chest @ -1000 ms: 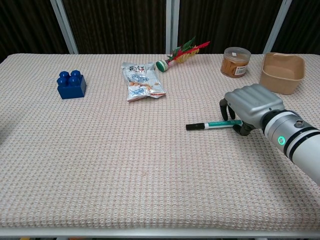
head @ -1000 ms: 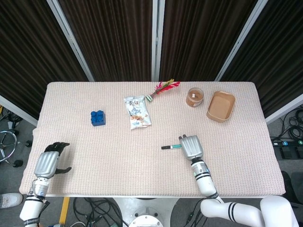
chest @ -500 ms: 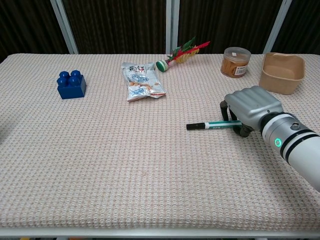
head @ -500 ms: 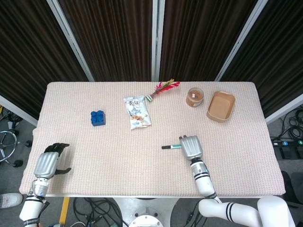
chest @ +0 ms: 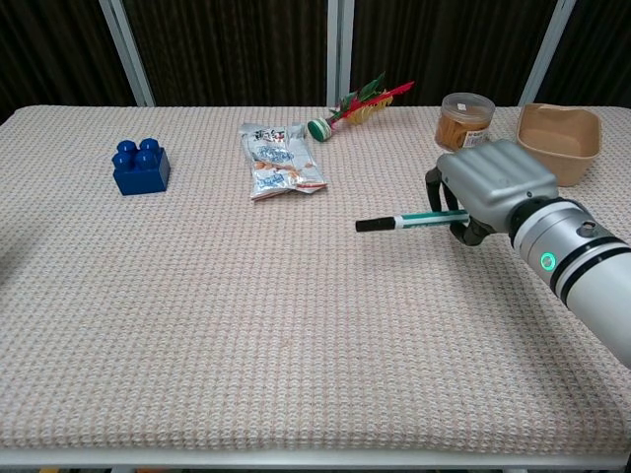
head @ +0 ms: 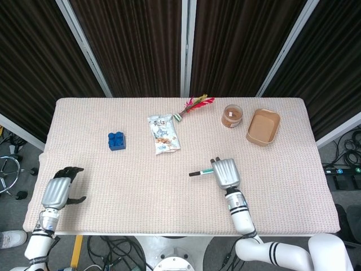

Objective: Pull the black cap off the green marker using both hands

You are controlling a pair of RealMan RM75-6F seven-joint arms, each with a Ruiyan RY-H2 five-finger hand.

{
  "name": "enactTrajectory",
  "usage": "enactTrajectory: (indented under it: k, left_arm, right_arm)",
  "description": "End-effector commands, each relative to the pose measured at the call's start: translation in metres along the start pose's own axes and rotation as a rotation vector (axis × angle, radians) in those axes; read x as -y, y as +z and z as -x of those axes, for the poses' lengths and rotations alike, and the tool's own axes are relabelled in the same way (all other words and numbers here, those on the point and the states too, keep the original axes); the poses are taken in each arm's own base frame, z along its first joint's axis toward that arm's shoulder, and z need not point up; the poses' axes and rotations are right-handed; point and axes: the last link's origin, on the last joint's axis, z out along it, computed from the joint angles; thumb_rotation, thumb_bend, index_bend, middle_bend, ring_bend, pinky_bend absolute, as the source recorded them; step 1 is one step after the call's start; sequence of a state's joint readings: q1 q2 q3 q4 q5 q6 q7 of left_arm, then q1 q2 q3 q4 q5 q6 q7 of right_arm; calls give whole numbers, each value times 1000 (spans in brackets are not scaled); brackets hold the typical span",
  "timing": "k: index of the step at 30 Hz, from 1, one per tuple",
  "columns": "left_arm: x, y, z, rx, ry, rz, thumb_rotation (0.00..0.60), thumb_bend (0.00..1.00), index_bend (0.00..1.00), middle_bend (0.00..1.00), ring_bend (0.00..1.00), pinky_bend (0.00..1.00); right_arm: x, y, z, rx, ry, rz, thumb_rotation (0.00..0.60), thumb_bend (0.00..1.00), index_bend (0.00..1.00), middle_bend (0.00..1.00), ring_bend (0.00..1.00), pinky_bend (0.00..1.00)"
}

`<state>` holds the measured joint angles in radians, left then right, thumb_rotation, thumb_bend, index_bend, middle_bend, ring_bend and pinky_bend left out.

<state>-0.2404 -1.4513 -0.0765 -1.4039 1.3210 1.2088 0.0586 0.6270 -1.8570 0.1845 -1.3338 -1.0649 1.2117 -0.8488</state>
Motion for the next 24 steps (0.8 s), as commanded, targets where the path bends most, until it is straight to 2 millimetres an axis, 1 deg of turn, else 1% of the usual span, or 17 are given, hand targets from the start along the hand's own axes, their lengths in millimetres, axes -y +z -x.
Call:
enactTrajectory:
  k: [1, 3, 7, 15, 18, 21, 24]
  left_arm:
    - [-13, 13, -7, -10, 3, 20, 600, 90, 215, 179, 121, 187]
    - [-25, 22, -13, -33, 13, 38, 600, 90, 215, 185, 121, 195]
    - [-58, 41, -22, -80, 36, 69, 600, 102, 219, 218, 123, 220]
    - [-111, 77, -23, -79, 86, 97, 600, 188, 251, 239, 153, 254]
    - [-130, 83, -23, -91, 88, 104, 600, 196, 255, 253, 167, 266]
    - [-151, 84, -22, -128, 98, 111, 600, 197, 272, 299, 232, 322]
    - [-168, 83, -17, -151, 108, 115, 600, 197, 309, 366, 299, 387]
  right_arm:
    - [7, 6, -21, -55, 8, 3, 600, 313, 568, 566, 810, 881]
    - [14, 9, -30, -77, 4, 8, 600, 313, 572, 569, 811, 881]
    - [32, 17, -42, -96, -16, 28, 600, 314, 588, 580, 811, 881]
    - [75, 32, -55, -104, -33, 59, 600, 317, 598, 585, 812, 881]
    - [87, 35, -56, -103, -14, 72, 600, 317, 598, 586, 812, 881]
    - [95, 38, -55, -104, 1, 91, 600, 318, 598, 586, 812, 881]
    - [100, 38, -51, -95, 14, 106, 600, 319, 598, 585, 812, 881]
